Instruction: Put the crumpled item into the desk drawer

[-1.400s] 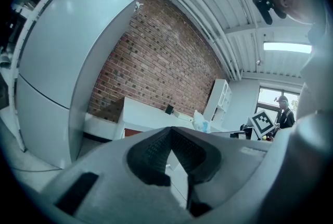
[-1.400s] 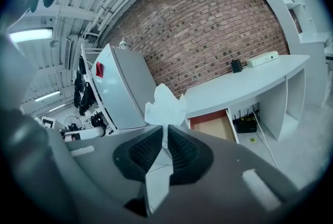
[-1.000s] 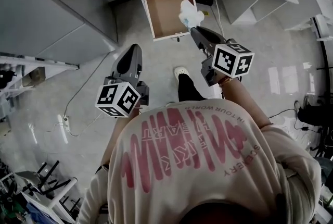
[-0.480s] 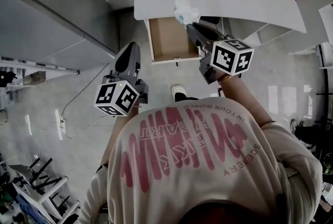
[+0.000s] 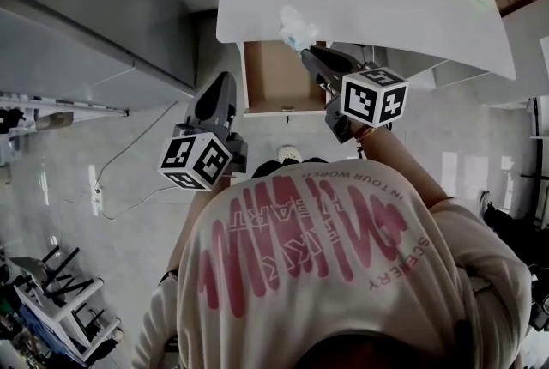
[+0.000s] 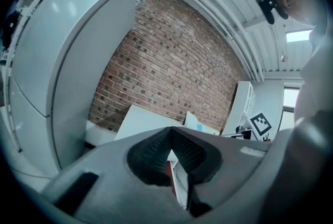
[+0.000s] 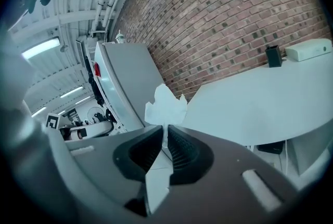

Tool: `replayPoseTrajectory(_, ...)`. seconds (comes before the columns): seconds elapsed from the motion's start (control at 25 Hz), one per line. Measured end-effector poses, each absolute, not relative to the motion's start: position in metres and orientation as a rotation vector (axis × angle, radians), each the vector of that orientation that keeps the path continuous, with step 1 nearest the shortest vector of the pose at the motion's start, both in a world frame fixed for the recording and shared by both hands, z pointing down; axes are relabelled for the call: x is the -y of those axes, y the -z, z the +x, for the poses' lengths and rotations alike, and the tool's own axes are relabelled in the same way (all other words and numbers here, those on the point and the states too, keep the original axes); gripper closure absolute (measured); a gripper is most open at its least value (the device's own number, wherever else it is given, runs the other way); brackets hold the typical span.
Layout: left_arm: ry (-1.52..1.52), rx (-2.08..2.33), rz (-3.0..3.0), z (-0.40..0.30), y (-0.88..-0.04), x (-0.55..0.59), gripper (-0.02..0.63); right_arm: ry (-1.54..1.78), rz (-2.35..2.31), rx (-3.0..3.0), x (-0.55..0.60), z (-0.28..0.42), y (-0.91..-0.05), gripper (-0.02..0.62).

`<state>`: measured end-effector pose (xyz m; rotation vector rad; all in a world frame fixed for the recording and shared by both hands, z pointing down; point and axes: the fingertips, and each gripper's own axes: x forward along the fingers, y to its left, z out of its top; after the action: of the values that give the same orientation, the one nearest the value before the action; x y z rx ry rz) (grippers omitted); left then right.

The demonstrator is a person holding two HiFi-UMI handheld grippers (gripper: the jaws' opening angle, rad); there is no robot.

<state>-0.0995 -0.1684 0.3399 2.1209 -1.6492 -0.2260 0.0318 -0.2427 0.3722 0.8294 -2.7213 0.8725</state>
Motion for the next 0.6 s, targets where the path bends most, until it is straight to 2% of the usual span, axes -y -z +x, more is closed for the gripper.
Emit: replayPoseTrajectory(0.6,-0.006,1.61,1.924,-0.095,-0.443,0.175,0.603,-1.019,0.686,2.456,0.237,0.027,-0.494,0.546)
